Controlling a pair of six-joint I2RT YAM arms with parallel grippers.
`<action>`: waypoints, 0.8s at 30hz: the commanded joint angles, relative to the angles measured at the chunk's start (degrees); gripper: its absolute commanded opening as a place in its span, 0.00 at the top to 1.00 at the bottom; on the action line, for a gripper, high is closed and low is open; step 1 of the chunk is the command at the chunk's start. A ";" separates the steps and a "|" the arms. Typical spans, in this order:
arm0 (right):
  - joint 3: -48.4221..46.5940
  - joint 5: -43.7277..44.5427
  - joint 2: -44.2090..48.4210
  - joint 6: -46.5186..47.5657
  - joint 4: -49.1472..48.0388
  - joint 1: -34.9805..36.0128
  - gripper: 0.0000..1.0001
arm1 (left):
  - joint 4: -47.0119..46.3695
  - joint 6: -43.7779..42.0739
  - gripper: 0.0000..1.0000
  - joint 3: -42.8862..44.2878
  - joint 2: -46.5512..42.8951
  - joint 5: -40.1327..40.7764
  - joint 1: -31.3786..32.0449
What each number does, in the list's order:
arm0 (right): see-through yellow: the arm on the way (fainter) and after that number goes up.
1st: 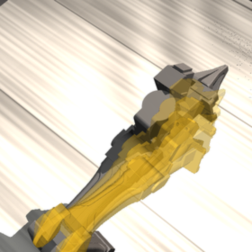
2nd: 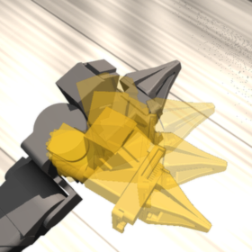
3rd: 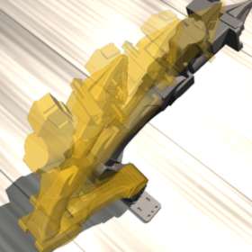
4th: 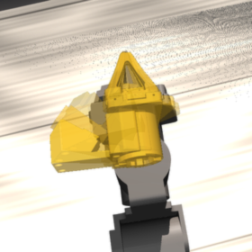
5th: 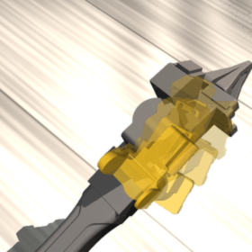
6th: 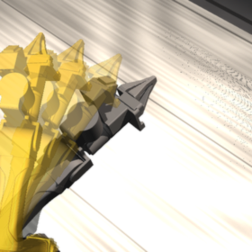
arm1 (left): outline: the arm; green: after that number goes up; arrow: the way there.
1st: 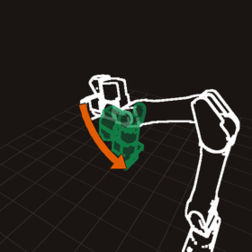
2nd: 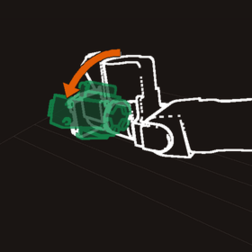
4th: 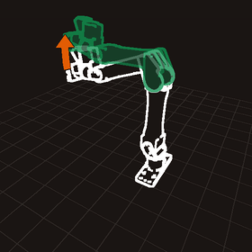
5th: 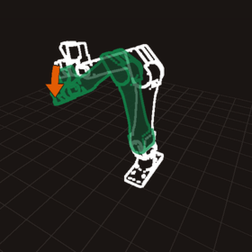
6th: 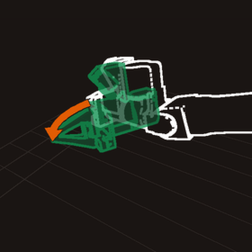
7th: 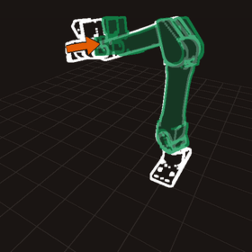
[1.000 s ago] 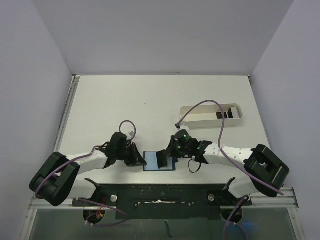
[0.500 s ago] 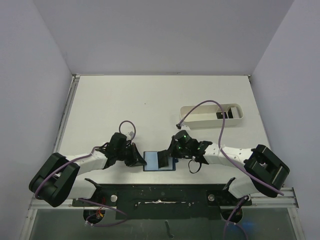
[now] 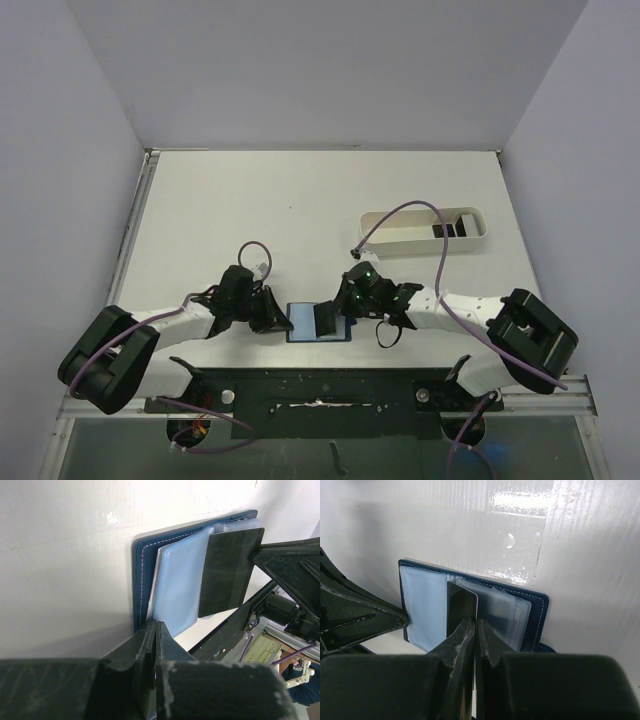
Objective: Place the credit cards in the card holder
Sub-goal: Insert the credit card into the card holder.
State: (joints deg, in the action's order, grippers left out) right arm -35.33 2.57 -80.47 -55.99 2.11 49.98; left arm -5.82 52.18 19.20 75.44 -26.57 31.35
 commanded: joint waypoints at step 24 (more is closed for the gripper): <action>-0.75 -0.71 -5.23 -3.29 -8.99 1.95 0.94 | -3.31 3.04 0.92 -2.50 -2.27 1.34 1.21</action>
State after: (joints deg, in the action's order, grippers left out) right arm -35.33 1.91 -85.27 -57.82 -4.45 51.13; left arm -7.60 54.24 17.85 74.76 -26.48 32.08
